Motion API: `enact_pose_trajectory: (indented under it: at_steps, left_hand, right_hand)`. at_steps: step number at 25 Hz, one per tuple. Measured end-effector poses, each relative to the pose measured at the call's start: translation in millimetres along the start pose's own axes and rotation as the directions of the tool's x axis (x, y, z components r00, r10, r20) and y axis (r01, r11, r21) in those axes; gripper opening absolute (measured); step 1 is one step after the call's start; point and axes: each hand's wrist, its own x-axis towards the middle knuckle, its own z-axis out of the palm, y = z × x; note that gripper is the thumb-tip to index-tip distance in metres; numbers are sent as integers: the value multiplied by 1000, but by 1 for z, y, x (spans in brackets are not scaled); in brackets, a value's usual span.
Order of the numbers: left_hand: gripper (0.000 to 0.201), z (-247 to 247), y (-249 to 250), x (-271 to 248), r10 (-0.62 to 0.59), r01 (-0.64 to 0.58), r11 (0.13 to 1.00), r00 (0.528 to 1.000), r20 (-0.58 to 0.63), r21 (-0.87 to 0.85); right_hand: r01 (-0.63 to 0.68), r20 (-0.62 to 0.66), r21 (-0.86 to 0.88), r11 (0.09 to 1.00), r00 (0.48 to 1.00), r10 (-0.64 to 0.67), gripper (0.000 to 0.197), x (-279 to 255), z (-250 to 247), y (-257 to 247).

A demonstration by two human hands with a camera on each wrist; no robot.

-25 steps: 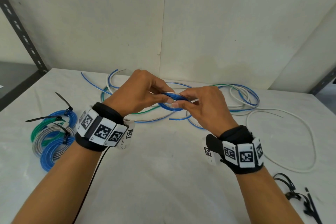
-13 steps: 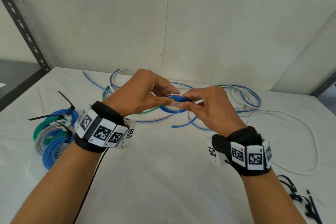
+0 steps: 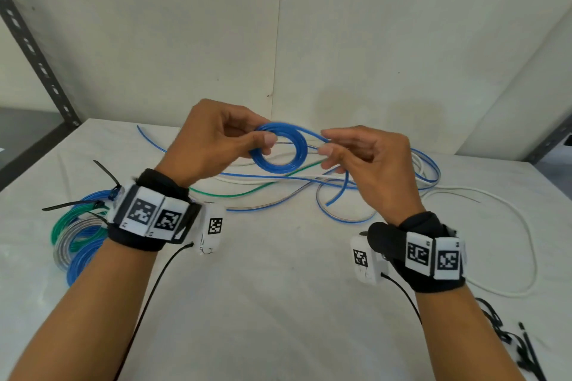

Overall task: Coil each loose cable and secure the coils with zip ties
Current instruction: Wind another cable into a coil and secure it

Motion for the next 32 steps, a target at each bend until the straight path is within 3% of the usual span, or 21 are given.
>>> enact_pose_trajectory:
  at_steps: [6, 16, 19, 22, 25, 32]
  left_hand:
    - [18, 1, 0, -1, -65, 55, 965, 997, -29, -255]
    - [17, 38, -6, -3, -166, 110, 882, 983, -84, -458]
    - [21, 35, -7, -3, -171, 144, 907, 985, -33, -396]
    - [24, 21, -9, -3, -128, 144, 978, 986, 110, -154]
    - [22, 17, -9, -5, -147, 136, 989, 963, 225, 62]
    - [21, 15, -3, -8, -136, 149, 988, 956, 261, -32]
  right_hand:
    - [29, -43, 135, 990, 999, -24, 11, -3, 14, 0]
    - [30, -194, 337, 941, 980, 38, 18, -6, 30, 3]
    - [29, -201, 351, 936, 979, 45, 14, -4, 29, 7]
    - [9, -6, 270, 963, 1000, -7, 12, 0, 15, 11]
    - [14, 154, 107, 994, 988, -31, 15, 2, 4, 12]
    - [41, 178, 154, 987, 982, -68, 16, 2, -1, 9]
